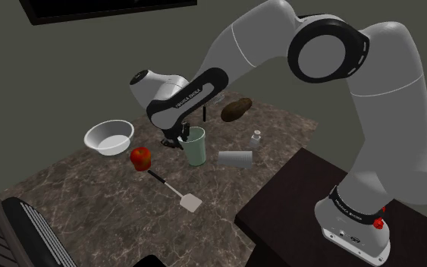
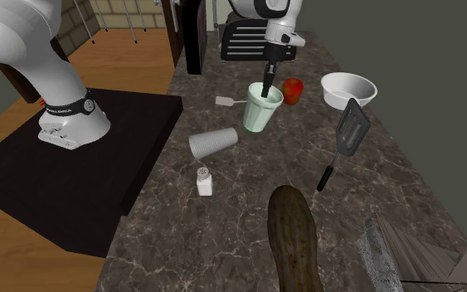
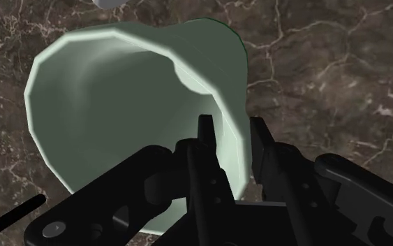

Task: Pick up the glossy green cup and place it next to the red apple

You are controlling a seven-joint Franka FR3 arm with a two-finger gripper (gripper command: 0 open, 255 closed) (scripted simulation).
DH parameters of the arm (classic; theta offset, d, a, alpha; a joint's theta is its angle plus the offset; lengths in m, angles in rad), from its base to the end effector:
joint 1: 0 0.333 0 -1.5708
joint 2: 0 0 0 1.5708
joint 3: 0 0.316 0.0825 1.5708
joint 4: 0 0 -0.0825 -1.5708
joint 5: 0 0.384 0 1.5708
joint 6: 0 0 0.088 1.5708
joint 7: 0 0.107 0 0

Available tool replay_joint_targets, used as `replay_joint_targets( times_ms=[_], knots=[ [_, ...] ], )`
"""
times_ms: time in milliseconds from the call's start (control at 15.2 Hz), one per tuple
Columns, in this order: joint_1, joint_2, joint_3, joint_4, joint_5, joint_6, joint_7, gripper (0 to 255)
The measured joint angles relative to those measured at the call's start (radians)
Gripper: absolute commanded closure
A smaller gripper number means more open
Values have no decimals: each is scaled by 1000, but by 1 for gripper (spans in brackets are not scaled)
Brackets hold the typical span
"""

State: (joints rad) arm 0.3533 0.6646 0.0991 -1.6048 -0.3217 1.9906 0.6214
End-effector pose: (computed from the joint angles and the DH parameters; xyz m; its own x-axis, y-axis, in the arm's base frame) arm 0.6089 0.2661 0.2230 0.9923 -0.0287 -0.1208 0.0107 -0.9496 0.3131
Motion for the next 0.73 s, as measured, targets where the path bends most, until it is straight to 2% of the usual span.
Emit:
replay_joint_targets(
  times_ms=[396,726],
  knots=[
    [0,0,0,0,0,0,0,0],
    [12,-31,9,60,14,-90,-10,0]
  ],
)
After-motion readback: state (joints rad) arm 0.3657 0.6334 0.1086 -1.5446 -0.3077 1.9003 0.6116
